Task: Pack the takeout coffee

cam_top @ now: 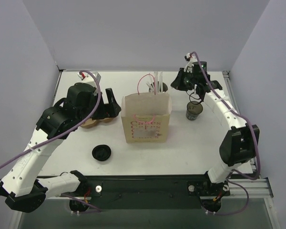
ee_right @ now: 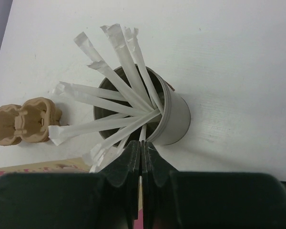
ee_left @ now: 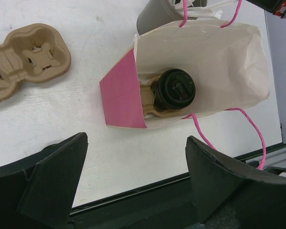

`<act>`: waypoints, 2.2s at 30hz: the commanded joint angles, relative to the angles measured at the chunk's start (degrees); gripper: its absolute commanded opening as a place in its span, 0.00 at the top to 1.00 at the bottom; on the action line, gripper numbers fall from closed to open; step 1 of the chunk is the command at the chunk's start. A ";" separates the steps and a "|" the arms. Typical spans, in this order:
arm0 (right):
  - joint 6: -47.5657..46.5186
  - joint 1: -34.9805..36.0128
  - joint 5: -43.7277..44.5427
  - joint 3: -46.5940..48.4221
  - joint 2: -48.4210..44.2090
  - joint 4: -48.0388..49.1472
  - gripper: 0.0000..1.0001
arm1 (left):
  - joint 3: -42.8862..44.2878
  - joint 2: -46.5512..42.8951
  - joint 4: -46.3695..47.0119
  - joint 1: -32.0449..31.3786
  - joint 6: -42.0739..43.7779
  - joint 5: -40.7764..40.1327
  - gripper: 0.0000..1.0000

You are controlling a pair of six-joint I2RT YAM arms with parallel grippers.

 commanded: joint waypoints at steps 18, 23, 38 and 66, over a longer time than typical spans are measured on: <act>-8.20 6.82 13.50 15.25 -26.96 -13.05 1.00 | -5.03 -1.16 9.95 1.07 10.77 -2.33 0.03; -8.21 10.07 12.71 21.23 -27.67 -16.13 1.00 | -6.88 -2.83 11.37 1.24 11.82 -2.06 0.03; -4.16 31.84 20.25 19.57 -25.31 -16.66 1.00 | -8.37 -9.42 11.81 1.42 16.66 -3.64 0.03; -0.21 41.63 35.82 23.18 -13.24 -26.41 0.00 | -9.42 -14.79 14.00 1.24 16.75 -0.67 0.03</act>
